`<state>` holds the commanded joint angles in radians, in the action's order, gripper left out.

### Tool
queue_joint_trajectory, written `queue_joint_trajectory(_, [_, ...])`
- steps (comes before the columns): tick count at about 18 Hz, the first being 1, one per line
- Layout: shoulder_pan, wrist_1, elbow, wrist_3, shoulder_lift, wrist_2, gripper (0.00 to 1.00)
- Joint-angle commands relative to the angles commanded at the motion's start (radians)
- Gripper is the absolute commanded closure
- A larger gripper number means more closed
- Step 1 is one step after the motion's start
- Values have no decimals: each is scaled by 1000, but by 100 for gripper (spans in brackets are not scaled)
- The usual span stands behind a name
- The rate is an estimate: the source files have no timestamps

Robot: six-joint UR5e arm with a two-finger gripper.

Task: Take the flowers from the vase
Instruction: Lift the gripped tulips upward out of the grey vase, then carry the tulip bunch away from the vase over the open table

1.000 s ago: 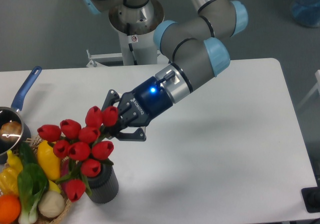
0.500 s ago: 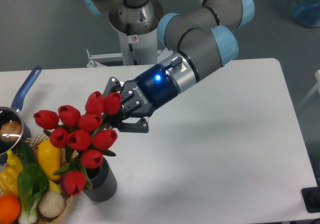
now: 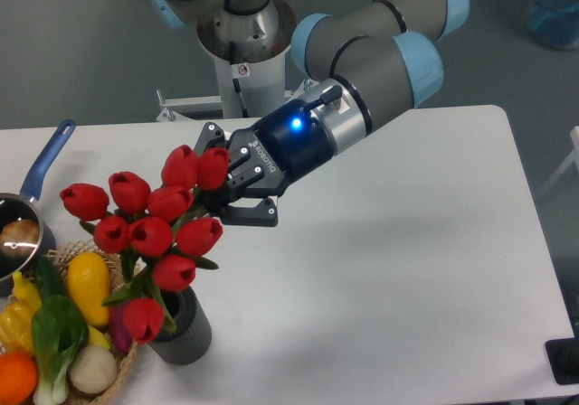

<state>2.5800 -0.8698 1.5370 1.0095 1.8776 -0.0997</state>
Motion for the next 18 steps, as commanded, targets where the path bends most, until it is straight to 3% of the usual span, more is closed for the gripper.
queue_joint_trajectory(6, [83,-2,9,-2,-2,-69,90])
queue_joint_trajectory(9, [109,-8,9,-5,-34,-307,90])
queue_joint_trajectory(11, [112,-9,15,6,-54,-546,90])
queue_joint_trajectory(14, [109,-14,17,17,-54,-720,90])
queue_joint_trajectory(18, [129,-23,25,185,-45,-843,90])
